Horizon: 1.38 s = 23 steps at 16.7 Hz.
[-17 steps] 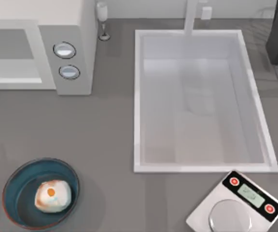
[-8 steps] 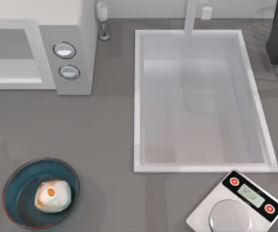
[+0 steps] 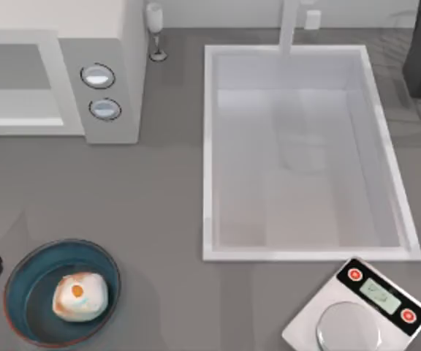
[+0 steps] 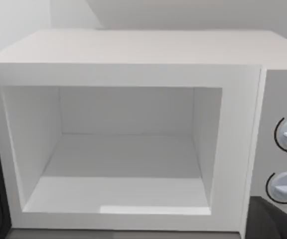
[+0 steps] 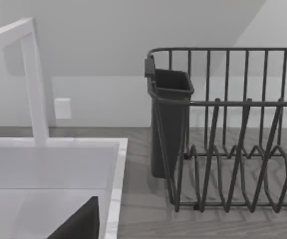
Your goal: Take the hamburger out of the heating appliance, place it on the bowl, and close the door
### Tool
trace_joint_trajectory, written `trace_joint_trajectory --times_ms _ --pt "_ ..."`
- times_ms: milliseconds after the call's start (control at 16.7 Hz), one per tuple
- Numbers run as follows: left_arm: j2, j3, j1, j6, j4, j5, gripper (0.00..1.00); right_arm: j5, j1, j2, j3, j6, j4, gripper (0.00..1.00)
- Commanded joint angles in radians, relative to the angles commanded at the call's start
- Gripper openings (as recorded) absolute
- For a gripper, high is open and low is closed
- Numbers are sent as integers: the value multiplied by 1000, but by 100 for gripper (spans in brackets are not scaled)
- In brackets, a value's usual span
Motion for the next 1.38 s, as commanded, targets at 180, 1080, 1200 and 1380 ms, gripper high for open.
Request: trace_joint_trajectory --times_ms 180,1080,1200,1380 --pt "1 -4 -8 0 4 -8 0 0 0 0 0 0 0 100" --pt "866 681 596 475 -349 403 0 0 0 0 0 0 0 100" --pt "1075 826 728 577 -422 493 0 0 0 0 0 0 0 100" --pt "1367 1026 911 718 -522 619 0 0 0 0 0 0 0 100"
